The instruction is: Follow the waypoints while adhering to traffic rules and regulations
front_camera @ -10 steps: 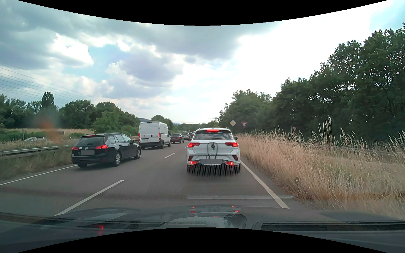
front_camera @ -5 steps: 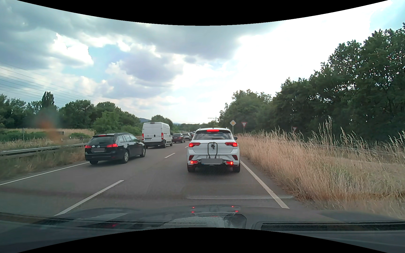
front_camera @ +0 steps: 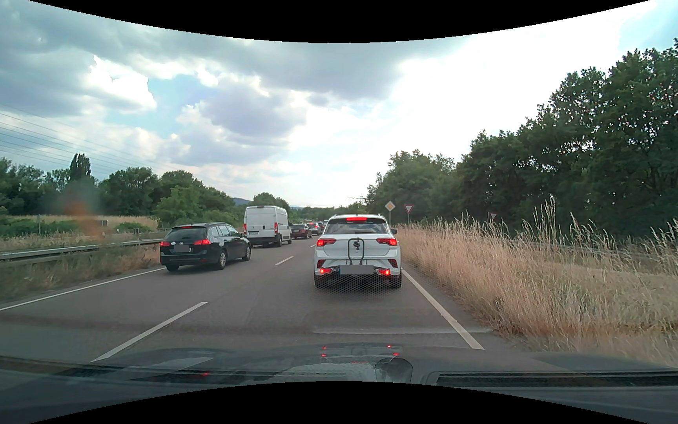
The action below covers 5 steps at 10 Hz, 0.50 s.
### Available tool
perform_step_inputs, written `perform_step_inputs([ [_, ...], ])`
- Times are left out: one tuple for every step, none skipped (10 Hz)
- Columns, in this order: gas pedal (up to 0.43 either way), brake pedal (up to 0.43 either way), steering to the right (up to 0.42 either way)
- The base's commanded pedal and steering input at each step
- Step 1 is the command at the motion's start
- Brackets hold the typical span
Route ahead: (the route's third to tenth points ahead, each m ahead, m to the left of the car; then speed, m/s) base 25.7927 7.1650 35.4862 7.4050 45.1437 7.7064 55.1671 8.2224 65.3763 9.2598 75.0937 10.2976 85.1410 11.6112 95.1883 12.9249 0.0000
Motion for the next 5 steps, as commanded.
perform_step_inputs([
  [0.0,0.25,-0.015],
  [0.0,0.25,-0.016],
  [0.0,0.25,-0.016],
  [0.0,0.25,-0.015],
  [0.0,0.25,-0.016],
])
